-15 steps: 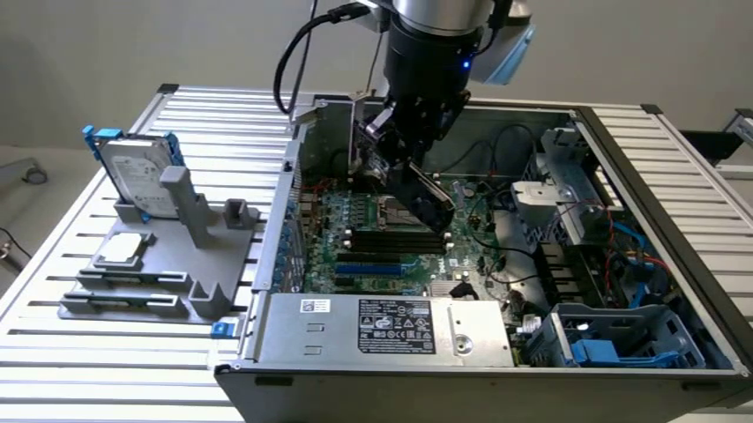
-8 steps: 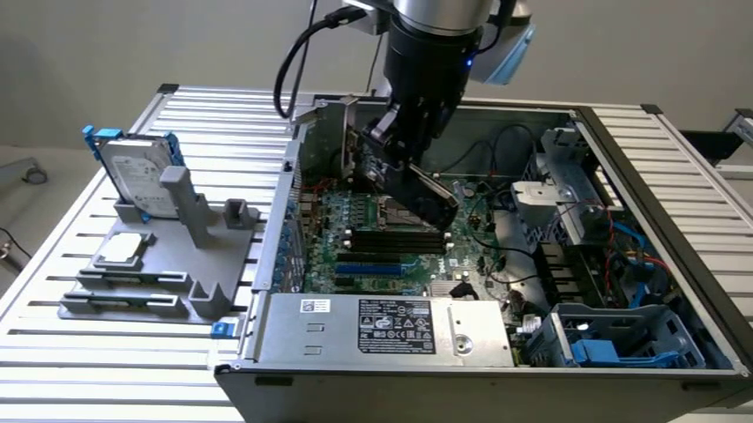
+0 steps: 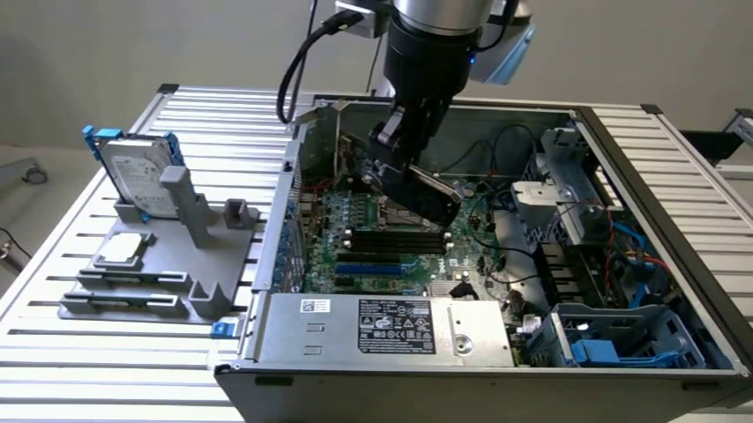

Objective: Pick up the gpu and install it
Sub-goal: 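Insert the gpu into the slot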

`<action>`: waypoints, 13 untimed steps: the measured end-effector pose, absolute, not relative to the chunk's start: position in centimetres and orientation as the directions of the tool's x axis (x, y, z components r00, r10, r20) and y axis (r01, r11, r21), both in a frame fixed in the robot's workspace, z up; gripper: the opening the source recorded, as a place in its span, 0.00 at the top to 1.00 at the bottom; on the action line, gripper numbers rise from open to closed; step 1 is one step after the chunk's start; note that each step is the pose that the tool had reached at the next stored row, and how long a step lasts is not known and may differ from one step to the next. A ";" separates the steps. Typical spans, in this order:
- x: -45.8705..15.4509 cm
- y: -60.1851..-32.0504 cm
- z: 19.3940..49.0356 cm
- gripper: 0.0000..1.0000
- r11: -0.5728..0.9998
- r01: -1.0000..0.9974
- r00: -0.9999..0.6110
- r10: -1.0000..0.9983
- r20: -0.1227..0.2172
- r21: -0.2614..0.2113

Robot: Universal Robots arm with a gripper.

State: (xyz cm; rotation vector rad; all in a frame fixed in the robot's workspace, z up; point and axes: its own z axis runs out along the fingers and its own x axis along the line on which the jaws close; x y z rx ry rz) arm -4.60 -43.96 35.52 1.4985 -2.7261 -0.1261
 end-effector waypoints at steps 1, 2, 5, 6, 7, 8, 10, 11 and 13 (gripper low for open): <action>-4.6 -44.0 35.5 0.74 0.517 -0.852 -0.520 -0.854 -0.014 0.084; -4.6 -44.0 35.5 0.74 0.502 -0.861 -0.505 -0.863 -0.014 0.084; -4.6 -44.0 35.5 0.74 0.454 -0.887 -0.457 -0.889 -0.014 0.084; -4.6 -44.0 35.5 0.74 0.438 -0.895 -0.441 -0.897 -0.014 0.084; -4.6 -44.0 35.5 0.74 0.422 -0.903 -0.425 -0.905 -0.014 0.084; -4.6 -44.0 35.5 0.74 0.405 -0.910 -0.408 -0.913 -0.014 0.084; -4.6 -44.0 35.5 0.74 0.372 -0.924 -0.375 -0.927 -0.014 0.084; -4.6 -44.0 35.5 0.74 0.355 -0.931 -0.358 -0.934 -0.015 0.083; -4.6 -44.0 35.5 0.74 0.323 -0.943 -0.325 -0.945 -0.018 0.075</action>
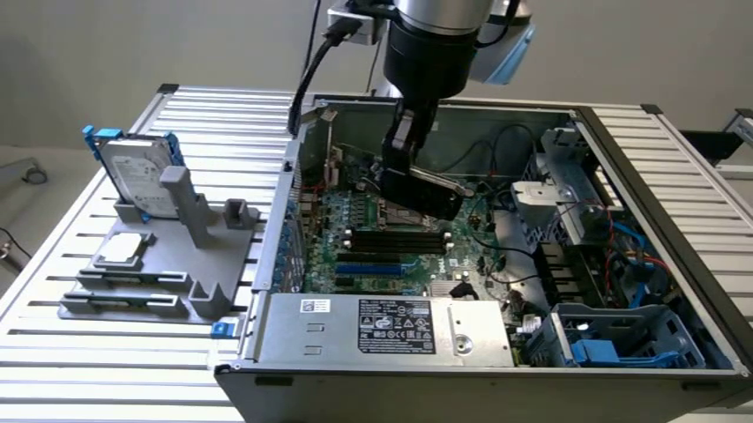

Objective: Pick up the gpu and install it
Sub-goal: 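Insert the gpu into the slot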

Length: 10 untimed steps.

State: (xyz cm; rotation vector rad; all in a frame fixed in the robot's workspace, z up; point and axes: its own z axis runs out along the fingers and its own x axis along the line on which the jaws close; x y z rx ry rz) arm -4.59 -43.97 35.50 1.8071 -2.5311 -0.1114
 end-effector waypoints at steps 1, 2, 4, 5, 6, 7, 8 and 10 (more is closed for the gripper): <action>-4.6 -44.0 35.5 0.74 0.308 -0.949 -0.310 -0.951 -0.021 0.067; -4.6 -44.0 35.5 0.74 0.294 -0.954 -0.295 -0.955 -0.023 0.059; -4.6 -44.0 35.4 0.74 0.265 -0.963 -0.266 -0.964 -0.028 0.042; -4.6 -44.0 35.4 0.74 0.250 -0.968 -0.251 -0.967 -0.030 0.034; -4.6 -44.0 35.4 0.74 0.235 -0.972 -0.236 -0.971 -0.032 0.027; -4.6 -44.0 35.4 0.74 0.218 -0.976 -0.219 -0.975 -0.033 0.022; -4.6 -44.0 35.3 0.74 0.201 -0.979 -0.201 -0.979 -0.034 0.019; -4.6 -44.0 35.1 0.74 0.165 -0.986 -0.165 -0.986 -0.035 0.013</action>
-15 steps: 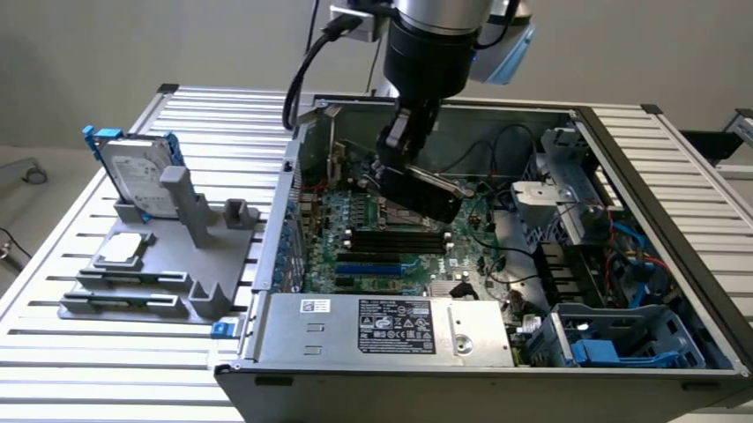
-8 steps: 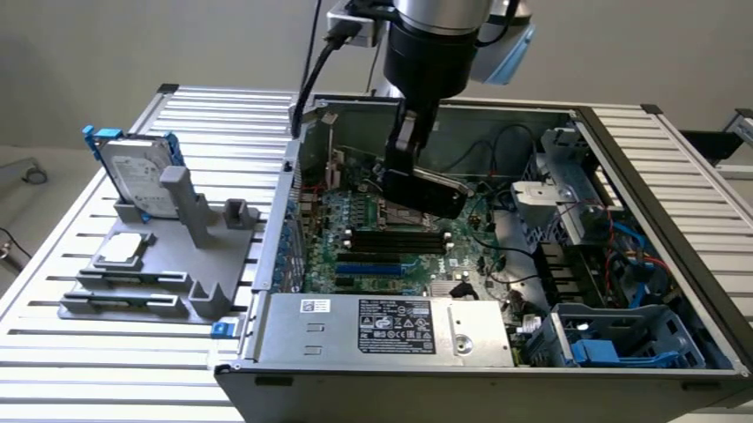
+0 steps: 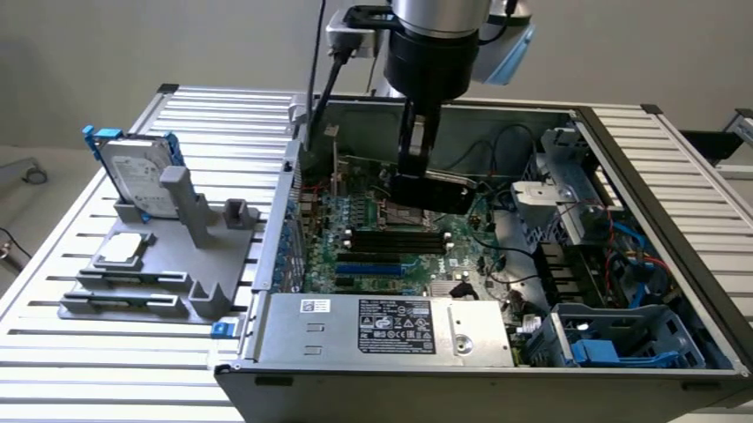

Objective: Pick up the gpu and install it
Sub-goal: 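Insert the gpu into the slot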

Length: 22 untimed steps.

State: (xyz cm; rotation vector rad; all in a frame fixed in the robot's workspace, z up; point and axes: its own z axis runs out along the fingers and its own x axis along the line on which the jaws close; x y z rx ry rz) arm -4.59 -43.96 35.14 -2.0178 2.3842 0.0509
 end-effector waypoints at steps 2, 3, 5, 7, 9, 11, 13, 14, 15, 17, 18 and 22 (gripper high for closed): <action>-4.6 -44.0 34.9 0.74 0.136 -0.991 -0.137 -0.990 -0.035 0.010; -4.6 -44.0 34.7 0.74 0.126 -0.992 -0.126 -0.991 -0.035 0.008; -4.7 -43.9 34.4 0.74 0.110 -0.994 -0.110 -0.993 -0.036 0.005; -4.8 -43.8 34.0 0.74 0.099 -0.995 -0.099 -0.994 -0.036 0.002; -5.1 -43.6 33.7 0.74 0.093 -0.996 -0.093 -0.995 -0.036 0.000; -5.6 -43.5 33.3 0.74 0.090 -0.996 -0.090 -0.995 -0.037 -0.003; -6.0 -43.5 33.0 0.74 0.087 -0.996 -0.087 -0.996 -0.037 -0.004; -6.2 -43.5 32.8 0.74 0.085 -0.996 -0.085 -0.996 -0.037 -0.005; -6.4 -43.5 32.7 0.74 0.081 -0.997 -0.081 -0.996 -0.037 -0.005; -6.8 -43.5 32.5 0.74 0.076 -0.997 -0.076 -0.997 -0.035 -0.005; -7.0 -43.5 32.4 0.74 0.075 -0.997 -0.075 -0.997 -0.033 -0.005; -7.6 -43.5 31.9 0.74 0.073 -0.997 -0.073 -0.997 -0.028 -0.005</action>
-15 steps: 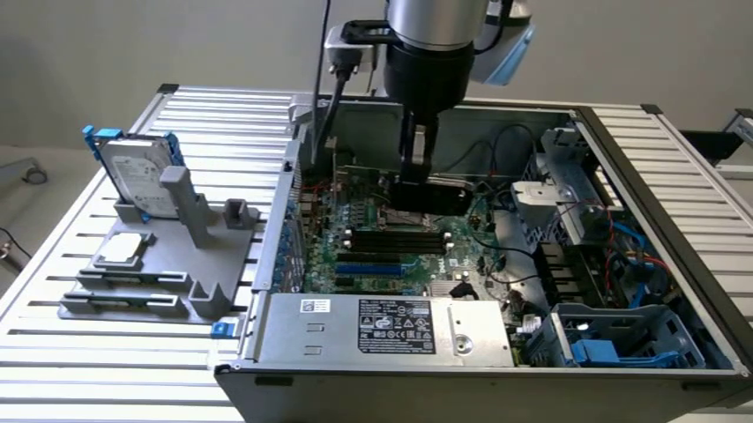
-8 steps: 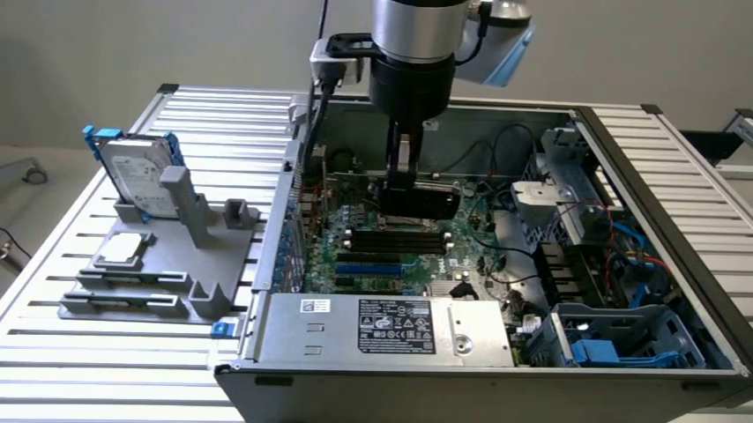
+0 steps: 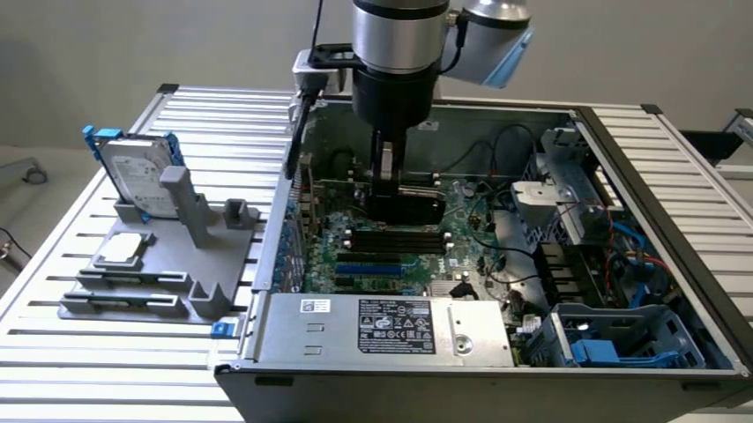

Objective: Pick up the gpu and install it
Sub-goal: 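Insert the gpu into the slot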

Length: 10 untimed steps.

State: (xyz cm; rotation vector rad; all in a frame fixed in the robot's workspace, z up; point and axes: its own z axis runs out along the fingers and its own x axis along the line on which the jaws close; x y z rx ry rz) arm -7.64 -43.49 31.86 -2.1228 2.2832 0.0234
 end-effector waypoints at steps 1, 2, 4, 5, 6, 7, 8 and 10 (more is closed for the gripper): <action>-7.6 -43.6 31.8 0.74 0.072 -0.997 -0.072 -0.997 -0.029 -0.005; -7.6 -43.8 31.8 0.74 0.072 -0.997 -0.072 -0.997 -0.034 -0.004; -7.6 -44.0 31.8 0.74 0.072 -0.997 -0.072 -0.997 -0.040 -0.003; -7.6 -44.1 31.7 0.74 0.072 -0.997 -0.071 -0.997 -0.042 -0.003; -7.6 -44.3 31.7 0.74 0.071 -0.997 -0.071 -0.997 -0.043 -0.002; -7.6 -44.4 31.6 0.74 0.070 -0.998 -0.070 -0.997 -0.043 -0.002; -7.5 -44.5 31.6 0.74 0.069 -0.998 -0.069 -0.997 -0.043 0.000; -7.4 -44.6 31.6 0.74 0.065 -0.998 -0.065 -0.997 -0.043 0.004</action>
